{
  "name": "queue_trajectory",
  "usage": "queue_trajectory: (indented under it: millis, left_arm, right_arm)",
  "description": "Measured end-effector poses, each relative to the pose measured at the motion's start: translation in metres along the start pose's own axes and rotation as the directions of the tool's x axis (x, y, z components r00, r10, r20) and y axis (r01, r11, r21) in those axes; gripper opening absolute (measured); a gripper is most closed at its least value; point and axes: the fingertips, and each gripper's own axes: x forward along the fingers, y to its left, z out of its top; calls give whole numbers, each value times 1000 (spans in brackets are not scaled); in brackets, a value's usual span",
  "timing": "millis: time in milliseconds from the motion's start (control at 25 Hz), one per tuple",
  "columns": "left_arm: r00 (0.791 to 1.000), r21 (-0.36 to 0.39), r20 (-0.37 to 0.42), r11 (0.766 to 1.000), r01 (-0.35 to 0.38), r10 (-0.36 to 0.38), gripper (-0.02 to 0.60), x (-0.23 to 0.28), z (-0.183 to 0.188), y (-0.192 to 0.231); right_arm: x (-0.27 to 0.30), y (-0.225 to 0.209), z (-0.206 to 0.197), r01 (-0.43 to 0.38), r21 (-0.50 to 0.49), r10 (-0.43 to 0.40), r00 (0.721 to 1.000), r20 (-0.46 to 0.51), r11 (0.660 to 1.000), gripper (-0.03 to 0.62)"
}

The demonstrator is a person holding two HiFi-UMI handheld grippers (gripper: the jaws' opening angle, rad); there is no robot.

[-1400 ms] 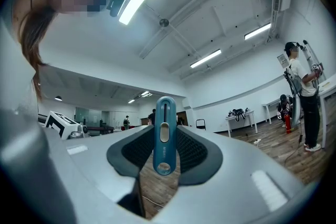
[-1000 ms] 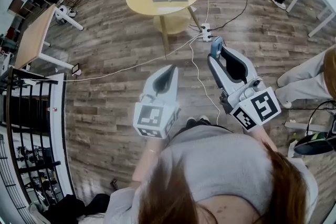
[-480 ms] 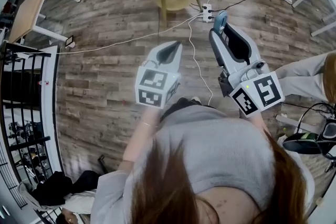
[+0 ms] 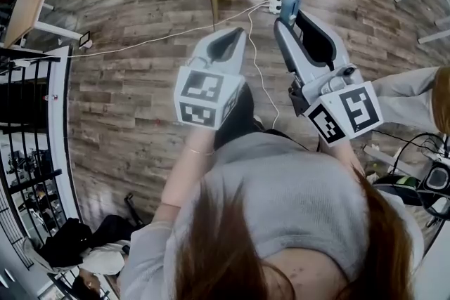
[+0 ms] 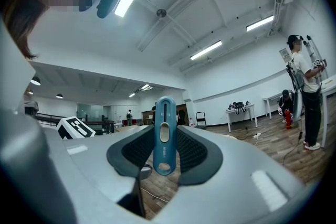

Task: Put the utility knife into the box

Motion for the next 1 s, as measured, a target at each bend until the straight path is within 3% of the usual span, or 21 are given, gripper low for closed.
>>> queue_trajectory:
  millis: [200, 400, 840, 1000]
  left_arm:
    - [999, -7, 32, 1000, -6, 6, -5, 22, 11, 18]
    - [999, -1, 36, 999, 37, -37, -5, 59, 19, 50]
    - [995, 35, 72, 997, 63, -65, -5, 128, 68, 186]
    - [995, 45, 71, 996, 72, -75, -5, 148, 79, 218]
  right_arm:
    - [31, -20, -8, 19, -2, -19, 1000, -25, 1000, 133]
    - [79, -41, -9, 34, -7, -34, 999, -22, 999, 132]
    - [227, -98, -9, 99, 5, -99, 995, -23, 995, 132]
    - [263, -112, -4, 113, -1, -113, 994, -11, 994, 132]
